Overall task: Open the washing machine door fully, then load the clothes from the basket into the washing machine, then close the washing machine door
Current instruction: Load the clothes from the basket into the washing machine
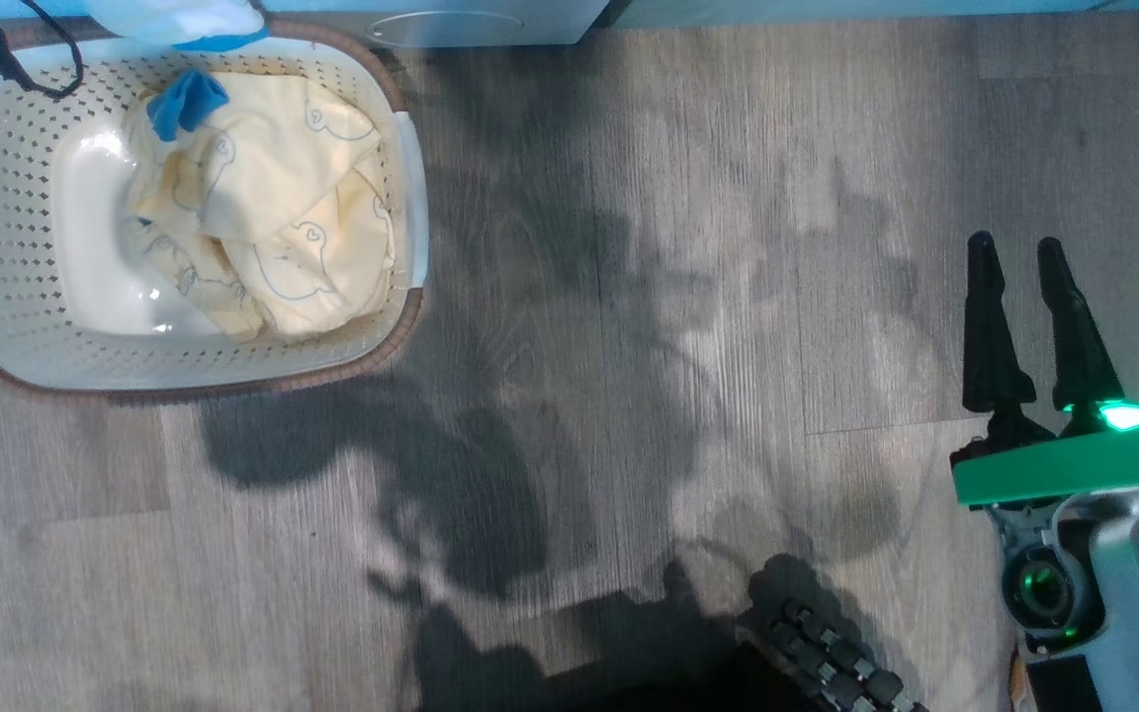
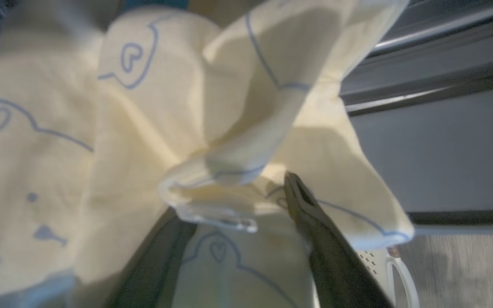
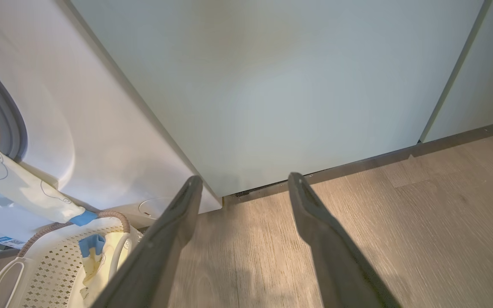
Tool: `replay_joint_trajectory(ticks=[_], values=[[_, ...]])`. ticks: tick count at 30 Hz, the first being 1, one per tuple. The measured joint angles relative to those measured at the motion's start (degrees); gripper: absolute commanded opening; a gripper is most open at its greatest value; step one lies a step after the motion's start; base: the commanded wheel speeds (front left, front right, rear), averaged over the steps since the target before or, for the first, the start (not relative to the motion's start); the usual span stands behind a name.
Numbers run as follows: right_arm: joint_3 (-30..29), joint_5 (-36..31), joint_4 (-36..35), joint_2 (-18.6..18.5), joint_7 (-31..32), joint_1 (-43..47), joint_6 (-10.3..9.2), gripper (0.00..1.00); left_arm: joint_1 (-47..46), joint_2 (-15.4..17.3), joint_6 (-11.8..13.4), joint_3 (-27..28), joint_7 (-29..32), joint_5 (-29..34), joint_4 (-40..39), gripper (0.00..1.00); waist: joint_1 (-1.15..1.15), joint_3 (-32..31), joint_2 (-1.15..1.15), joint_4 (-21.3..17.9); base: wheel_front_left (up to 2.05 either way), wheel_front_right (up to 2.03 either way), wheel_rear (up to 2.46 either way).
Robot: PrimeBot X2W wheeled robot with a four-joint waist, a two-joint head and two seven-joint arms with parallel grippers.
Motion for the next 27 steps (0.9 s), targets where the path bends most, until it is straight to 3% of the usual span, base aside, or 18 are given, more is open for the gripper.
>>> replay_joint_trajectory(ticks=[1, 2, 4, 12, 27], values=[[0.0, 0.0, 0.0, 0.0, 0.0, 0.0, 0.00, 1.00, -0.3, 0.0, -0.5, -0.2, 0.1, 0.0, 0.3, 1.00, 0.00, 0.0, 0.00, 0.0, 0.00, 0.00, 0.00], [0.0, 0.0, 0.0, 0.0, 0.0, 0.0, 0.00, 1.00, -0.7, 0.1, -0.5, -0.6, 0.1, 0.0, 0.6, 0.89, 0.00, 0.0, 0.00, 0.0, 0.00, 0.00, 0.00], [0.0, 0.0, 0.0, 0.0, 0.0, 0.0, 0.00, 1.00, -0.7, 0.3, -1.4, -1.2, 0.1, 0.0, 0.9, 0.00, 0.00, 0.0, 0.00, 0.0, 0.00, 0.00, 0.00], [0.0, 0.0, 0.4, 0.0, 0.0, 0.0, 0.00, 1.00, -0.3, 1.2, -3.0, -2.0, -2.9, -1.1, 2.2, 0.00, 0.00, -1.0, 0.00, 0.1, 0.00, 0.00, 0.00], [0.3, 1.0, 0.2, 0.1, 0.0, -0.2, 0.00, 1.00, -7.0, 0.1, -2.1, 3.1, -17.5, -7.8, 2.1, 0.00, 0.00, 0.4, 0.00, -0.3, 0.00, 0.00, 0.00]])
